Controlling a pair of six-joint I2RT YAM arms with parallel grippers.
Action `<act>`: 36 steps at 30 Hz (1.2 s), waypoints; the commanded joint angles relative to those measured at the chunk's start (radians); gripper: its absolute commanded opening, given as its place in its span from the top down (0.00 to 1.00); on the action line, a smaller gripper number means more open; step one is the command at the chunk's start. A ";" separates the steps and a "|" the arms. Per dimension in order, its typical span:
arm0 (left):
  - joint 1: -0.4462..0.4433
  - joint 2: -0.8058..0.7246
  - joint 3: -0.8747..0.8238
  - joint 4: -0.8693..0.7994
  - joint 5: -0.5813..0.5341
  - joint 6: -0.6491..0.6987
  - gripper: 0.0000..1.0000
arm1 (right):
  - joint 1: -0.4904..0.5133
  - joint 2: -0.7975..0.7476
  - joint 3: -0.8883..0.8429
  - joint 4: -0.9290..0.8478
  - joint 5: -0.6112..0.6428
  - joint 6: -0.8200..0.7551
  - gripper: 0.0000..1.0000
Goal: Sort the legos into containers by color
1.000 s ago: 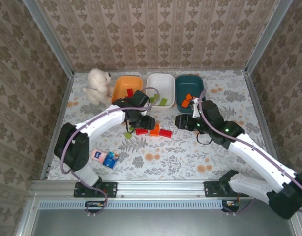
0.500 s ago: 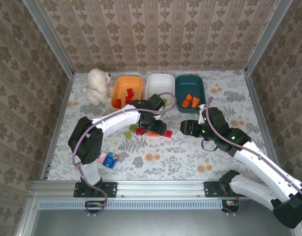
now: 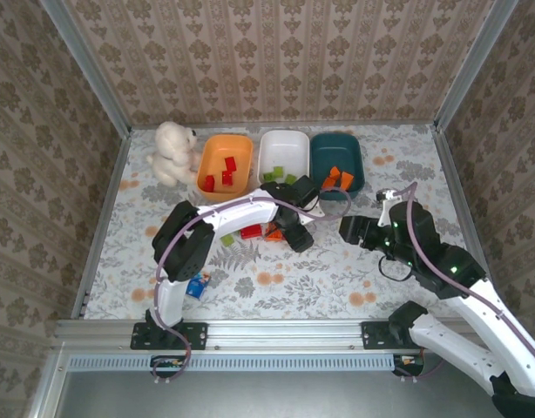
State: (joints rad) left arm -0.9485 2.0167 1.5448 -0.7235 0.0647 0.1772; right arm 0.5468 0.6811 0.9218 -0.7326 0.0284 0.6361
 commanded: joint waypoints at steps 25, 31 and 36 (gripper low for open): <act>0.004 0.143 0.050 0.005 -0.045 0.137 0.65 | -0.009 -0.002 0.049 -0.120 0.033 0.013 0.28; 0.013 0.111 0.057 0.022 -0.047 0.063 0.73 | -0.010 0.008 0.053 -0.114 0.033 0.010 0.29; 0.047 -0.007 0.062 0.065 -0.052 -0.059 0.74 | -0.010 0.022 0.054 -0.103 0.030 0.002 0.28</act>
State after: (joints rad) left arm -0.9344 2.1159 1.5822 -0.6918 0.0330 0.2161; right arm 0.5430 0.6983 0.9546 -0.8383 0.0460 0.6361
